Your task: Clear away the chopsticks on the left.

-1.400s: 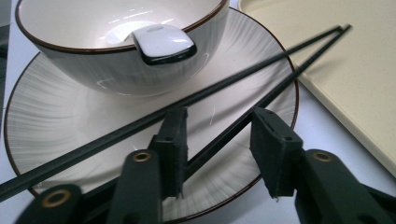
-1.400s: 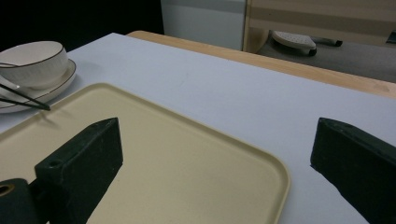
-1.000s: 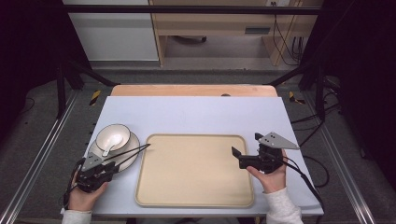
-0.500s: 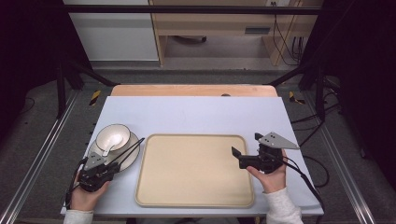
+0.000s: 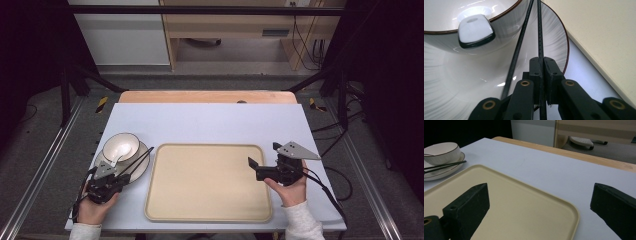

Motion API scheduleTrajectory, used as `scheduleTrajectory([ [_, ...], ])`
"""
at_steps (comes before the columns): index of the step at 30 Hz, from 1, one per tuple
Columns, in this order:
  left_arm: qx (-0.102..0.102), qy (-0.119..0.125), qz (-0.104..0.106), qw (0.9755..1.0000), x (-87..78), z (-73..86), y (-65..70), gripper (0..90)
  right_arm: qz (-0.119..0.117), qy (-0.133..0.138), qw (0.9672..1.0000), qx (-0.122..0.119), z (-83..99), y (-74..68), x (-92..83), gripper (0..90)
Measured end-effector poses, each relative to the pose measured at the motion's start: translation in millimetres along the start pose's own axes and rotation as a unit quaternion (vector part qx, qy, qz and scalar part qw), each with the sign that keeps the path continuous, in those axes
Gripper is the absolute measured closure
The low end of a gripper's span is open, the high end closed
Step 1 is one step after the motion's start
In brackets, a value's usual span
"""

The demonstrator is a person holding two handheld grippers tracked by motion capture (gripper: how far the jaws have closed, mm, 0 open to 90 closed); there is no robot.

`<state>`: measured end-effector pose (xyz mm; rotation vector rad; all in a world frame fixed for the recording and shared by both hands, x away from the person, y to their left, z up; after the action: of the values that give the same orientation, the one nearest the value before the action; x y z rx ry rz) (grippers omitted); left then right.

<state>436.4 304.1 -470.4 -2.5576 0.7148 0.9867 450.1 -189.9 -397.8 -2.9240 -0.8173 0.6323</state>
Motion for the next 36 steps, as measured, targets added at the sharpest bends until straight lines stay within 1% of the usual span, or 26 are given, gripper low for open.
scheduleTrajectory([
  [3, -0.002, 0.000, -0.002, 1.0000, -0.4, -0.2, 0.5, 85.0, 0.000, 0.000, 1.0000, 0.000, 0.0, 0.0, 0.0, 2.5],
  [5, -0.007, 0.005, 0.000, 1.0000, -0.7, -0.6, 1.3, 85.0, 0.000, 0.001, 1.0000, -0.001, -0.1, 0.3, -0.2, 2.5],
  [7, -0.005, 0.005, 0.000, 1.0000, -2.3, -1.0, 1.8, 85.0, -0.001, 0.000, 1.0000, 0.000, -0.3, 0.5, -0.8, 2.5],
  [8, -0.009, 0.009, -0.001, 0.9999, -2.7, -1.6, 2.8, 85.0, -0.001, 0.001, 1.0000, 0.000, -0.4, 0.6, -0.9, 2.5],
  [9, -0.006, 0.009, -0.002, 0.9999, -3.7, -2.0, 3.0, 85.0, -0.001, 0.001, 1.0000, 0.000, -0.5, 0.5, -1.1, 2.5],
  [10, -0.010, 0.012, -0.002, 0.9999, -4.3, -2.6, 3.9, 85.1, 0.000, 0.000, 1.0000, 0.002, -0.5, 0.4, -1.3, 2.5],
  [11, -0.008, 0.013, -0.003, 0.9999, -5.5, -3.0, 4.4, 85.1, 0.000, 0.000, 1.0000, 0.002, -0.6, 0.5, -1.4, 2.5],
  [12, -0.013, 0.019, -0.004, 0.9997, -6.1, -3.6, 5.6, 85.0, 0.000, 0.001, 1.0000, 0.001, -0.7, 0.7, -1.6, 2.5],
  [13, -0.012, 0.020, -0.005, 0.9997, -7.5, -4.1, 6.3, 85.0, 0.000, 0.002, 1.0000, 0.001, -0.8, 0.6, -1.8, 2.5],
  [18, -0.024, 0.037, -0.006, 0.9990, -12.7, -7.7, 10.6, 85.1, 0.000, 0.003, 1.0000, 0.003, -1.6, 1.3, -3.5, 2.4],
  [26, -0.034, 0.057, -0.009, 0.9977, -18.6, -13.6, 21.1, 85.1, 0.001, 0.005, 1.0000, 0.003, -2.0, 2.8, -4.5, 2.4],
  [30, -0.041, 0.063, -0.011, 0.9971, -19.7, -16.4, 27.5, 85.0, 0.003, 0.006, 1.0000, 0.005, -2.1, 3.2, -4.3, 2.4],
  [32, -0.040, 0.062, -0.012, 0.9972, -20.1, -17.8, 30.9, 85.1, 0.004, 0.006, 1.0000, 0.006, -2.0, 3.3, -4.2, 2.4],
  [34, -0.047, 0.068, -0.016, 0.9965, -19.8, -19.5, 35.1, 85.1, 0.004, 0.006, 1.0000, 0.006, -2.0, 3.5, -4.0, 2.4],
  [36, -0.048, 0.070, -0.016, 0.9963, -20.3, -20.9, 39.5, 85.1, 0.004, 0.006, 1.0000, 0.006, -1.8, 3.5, -4.0, 2.4],
])
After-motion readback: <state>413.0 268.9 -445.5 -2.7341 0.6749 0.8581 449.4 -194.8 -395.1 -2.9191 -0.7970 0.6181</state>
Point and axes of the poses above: each handheld gripper's, and its own axes: x roughly forward along the jaws, z roughly out of its underside, y roughly to its right, the point moved 2 cm from there along x, roughly forward along the jaws, and after that the axes turned 6 degrees about x, right-handed, at the moved point
